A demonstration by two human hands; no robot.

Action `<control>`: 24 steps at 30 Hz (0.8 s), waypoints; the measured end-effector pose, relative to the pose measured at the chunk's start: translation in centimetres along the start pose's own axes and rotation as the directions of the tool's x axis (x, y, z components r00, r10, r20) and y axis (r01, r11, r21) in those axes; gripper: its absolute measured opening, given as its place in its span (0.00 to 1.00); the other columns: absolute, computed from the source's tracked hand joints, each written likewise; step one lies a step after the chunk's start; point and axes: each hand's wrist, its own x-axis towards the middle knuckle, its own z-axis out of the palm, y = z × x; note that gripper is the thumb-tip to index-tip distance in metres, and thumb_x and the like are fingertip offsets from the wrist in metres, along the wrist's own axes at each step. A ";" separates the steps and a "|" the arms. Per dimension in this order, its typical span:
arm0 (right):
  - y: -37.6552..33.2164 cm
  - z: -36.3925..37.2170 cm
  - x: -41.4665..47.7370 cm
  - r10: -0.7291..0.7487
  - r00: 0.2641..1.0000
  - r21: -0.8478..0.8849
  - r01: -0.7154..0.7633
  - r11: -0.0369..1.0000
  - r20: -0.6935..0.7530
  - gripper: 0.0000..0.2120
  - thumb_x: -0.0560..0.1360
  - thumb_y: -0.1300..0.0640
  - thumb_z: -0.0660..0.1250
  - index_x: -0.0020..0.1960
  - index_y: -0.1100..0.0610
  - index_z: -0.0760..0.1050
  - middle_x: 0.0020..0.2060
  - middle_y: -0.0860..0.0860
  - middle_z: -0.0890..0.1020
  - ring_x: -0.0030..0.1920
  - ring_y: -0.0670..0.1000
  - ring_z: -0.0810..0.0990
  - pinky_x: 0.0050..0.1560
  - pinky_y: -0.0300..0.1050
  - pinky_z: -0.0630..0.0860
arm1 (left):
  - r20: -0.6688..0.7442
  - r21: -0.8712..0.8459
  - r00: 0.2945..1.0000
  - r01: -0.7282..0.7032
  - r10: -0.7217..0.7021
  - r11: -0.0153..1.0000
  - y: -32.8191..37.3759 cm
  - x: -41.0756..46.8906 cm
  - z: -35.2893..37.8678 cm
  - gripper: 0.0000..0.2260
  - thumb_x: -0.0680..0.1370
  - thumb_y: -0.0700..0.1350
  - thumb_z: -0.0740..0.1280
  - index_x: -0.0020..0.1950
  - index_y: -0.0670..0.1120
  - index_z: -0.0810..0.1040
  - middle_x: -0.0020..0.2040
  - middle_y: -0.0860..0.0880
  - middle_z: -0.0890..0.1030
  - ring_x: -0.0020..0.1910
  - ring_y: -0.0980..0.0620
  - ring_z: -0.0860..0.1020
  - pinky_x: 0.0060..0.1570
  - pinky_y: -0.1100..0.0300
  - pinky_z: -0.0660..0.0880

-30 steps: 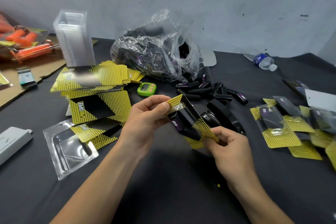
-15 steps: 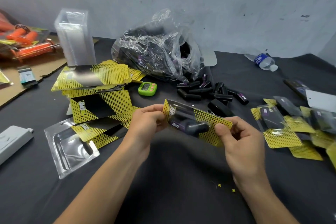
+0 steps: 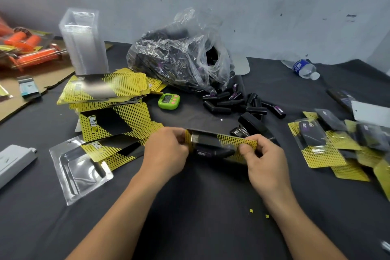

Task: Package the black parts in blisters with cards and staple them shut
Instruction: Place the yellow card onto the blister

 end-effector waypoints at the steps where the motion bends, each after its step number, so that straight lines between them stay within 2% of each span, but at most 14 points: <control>1: 0.1 0.1 -0.1 0.028 1.000 0.000 -0.028 1.000 0.013 0.10 0.81 0.57 0.70 0.43 0.45 0.78 0.35 0.48 0.81 0.35 0.46 0.76 0.37 0.40 0.73 | 0.076 -0.023 0.997 0.034 -0.032 0.999 -0.2 0.0 0.3 0.11 0.76 0.40 0.71 0.38 0.55 0.83 0.37 0.55 0.84 0.42 0.50 0.82 0.39 0.58 0.74; 4: 0.1 -0.2 -0.2 0.051 0.999 0.078 -0.052 0.996 0.014 0.10 0.81 0.57 0.69 0.44 0.45 0.80 0.35 0.47 0.83 0.35 0.43 0.78 0.36 0.35 0.74 | 0.133 -0.304 0.989 0.101 -0.063 0.947 0.1 0.4 0.3 0.13 0.79 0.37 0.67 0.44 0.52 0.86 0.41 0.50 0.87 0.45 0.51 0.83 0.48 0.53 0.78; 5: 0.0 -0.3 -0.2 0.083 0.996 0.144 -0.087 0.986 0.031 0.10 0.81 0.59 0.69 0.45 0.46 0.82 0.36 0.48 0.84 0.36 0.45 0.81 0.37 0.37 0.77 | 0.153 -0.448 0.985 0.143 -0.081 0.883 0.4 0.5 0.2 0.14 0.80 0.35 0.65 0.44 0.50 0.87 0.42 0.48 0.87 0.45 0.51 0.83 0.49 0.51 0.78; 7: -0.1 -0.4 -0.3 0.160 0.985 0.284 -0.174 0.943 0.069 0.10 0.80 0.63 0.69 0.44 0.50 0.84 0.36 0.52 0.86 0.35 0.46 0.82 0.33 0.38 0.77 | 0.225 -0.648 0.968 0.236 -0.114 0.724 0.6 0.5 0.1 0.19 0.81 0.33 0.63 0.41 0.50 0.88 0.41 0.48 0.87 0.40 0.53 0.83 0.43 0.56 0.79; 9: 0.0 -0.4 -0.4 0.230 0.968 0.384 -0.250 0.889 0.096 0.09 0.80 0.66 0.69 0.45 0.56 0.84 0.36 0.52 0.86 0.32 0.43 0.81 0.29 0.34 0.73 | 0.298 -0.707 0.945 0.315 -0.138 0.633 0.7 0.5 -0.2 0.19 0.81 0.32 0.63 0.41 0.49 0.88 0.39 0.49 0.87 0.34 0.56 0.82 0.33 0.62 0.78; 11: 0.0 -0.5 -0.4 0.284 0.950 0.431 -0.313 0.847 0.132 0.07 0.80 0.66 0.69 0.47 0.58 0.84 0.39 0.53 0.88 0.34 0.44 0.82 0.27 0.36 0.71 | 0.344 -0.728 0.927 0.363 -0.149 0.582 0.7 0.5 -0.4 0.16 0.81 0.32 0.63 0.45 0.46 0.88 0.41 0.47 0.87 0.35 0.55 0.83 0.31 0.63 0.79; 14: 0.0 -0.7 -0.1 0.331 0.922 0.500 -0.386 0.775 0.198 0.07 0.80 0.67 0.68 0.48 0.60 0.83 0.41 0.55 0.88 0.36 0.48 0.83 0.28 0.39 0.70 | 0.345 -0.768 0.922 0.384 -0.174 0.513 0.9 0.6 -0.6 0.13 0.81 0.33 0.64 0.48 0.45 0.87 0.42 0.47 0.87 0.37 0.55 0.83 0.33 0.64 0.79; 16: -0.1 -0.3 -0.2 0.357 0.904 0.572 -0.427 0.701 0.237 0.06 0.80 0.67 0.67 0.50 0.62 0.82 0.42 0.57 0.87 0.38 0.51 0.83 0.32 0.42 0.73 | 0.361 -0.834 0.914 0.405 -0.185 0.375 1.1 0.6 -0.5 0.08 0.82 0.39 0.66 0.50 0.44 0.85 0.43 0.47 0.87 0.39 0.54 0.83 0.36 0.64 0.81; 18: -0.2 0.0 -0.3 0.378 0.897 0.646 -0.430 0.630 0.228 0.06 0.80 0.66 0.66 0.52 0.64 0.81 0.44 0.58 0.87 0.41 0.53 0.83 0.39 0.48 0.73 | 0.442 -0.862 0.891 0.453 -0.100 0.226 1.2 0.5 -0.4 0.12 0.83 0.49 0.64 0.58 0.43 0.82 0.52 0.45 0.87 0.48 0.49 0.85 0.46 0.59 0.84; 19: -0.3 0.2 -0.4 0.381 0.900 0.668 -0.417 0.617 0.210 0.06 0.80 0.65 0.66 0.53 0.64 0.81 0.44 0.57 0.87 0.41 0.52 0.83 0.39 0.47 0.74 | 0.481 -0.846 0.876 0.474 -0.034 0.244 1.2 0.3 -0.3 0.15 0.82 0.52 0.64 0.62 0.44 0.80 0.57 0.44 0.86 0.54 0.47 0.85 0.54 0.55 0.83; 20: -0.4 0.5 -0.6 0.375 0.908 0.668 -0.397 0.629 0.187 0.05 0.80 0.65 0.67 0.52 0.63 0.81 0.43 0.56 0.87 0.40 0.50 0.83 0.37 0.44 0.75 | 0.512 -0.820 0.859 0.478 0.030 0.315 1.4 0.0 0.0 0.18 0.81 0.54 0.64 0.64 0.44 0.79 0.60 0.43 0.85 0.59 0.45 0.84 0.58 0.51 0.82; 22: -0.6 1.0 -1.0 0.328 0.934 0.595 -0.346 0.725 0.144 0.04 0.80 0.64 0.68 0.50 0.61 0.82 0.41 0.55 0.87 0.37 0.47 0.82 0.31 0.38 0.75 | 0.538 -0.775 0.837 0.444 0.100 0.450 1.8 -0.8 0.8 0.18 0.77 0.52 0.68 0.62 0.42 0.79 0.59 0.42 0.86 0.59 0.44 0.85 0.58 0.50 0.82; 24: -0.6 1.4 -1.4 0.260 0.955 0.481 -0.298 0.824 0.145 0.05 0.79 0.66 0.70 0.48 0.60 0.83 0.39 0.57 0.87 0.34 0.49 0.81 0.31 0.38 0.75 | 0.512 -0.760 0.857 0.421 0.057 0.495 2.0 -1.2 1.4 0.13 0.80 0.46 0.70 0.60 0.40 0.79 0.55 0.42 0.87 0.55 0.44 0.86 0.57 0.47 0.82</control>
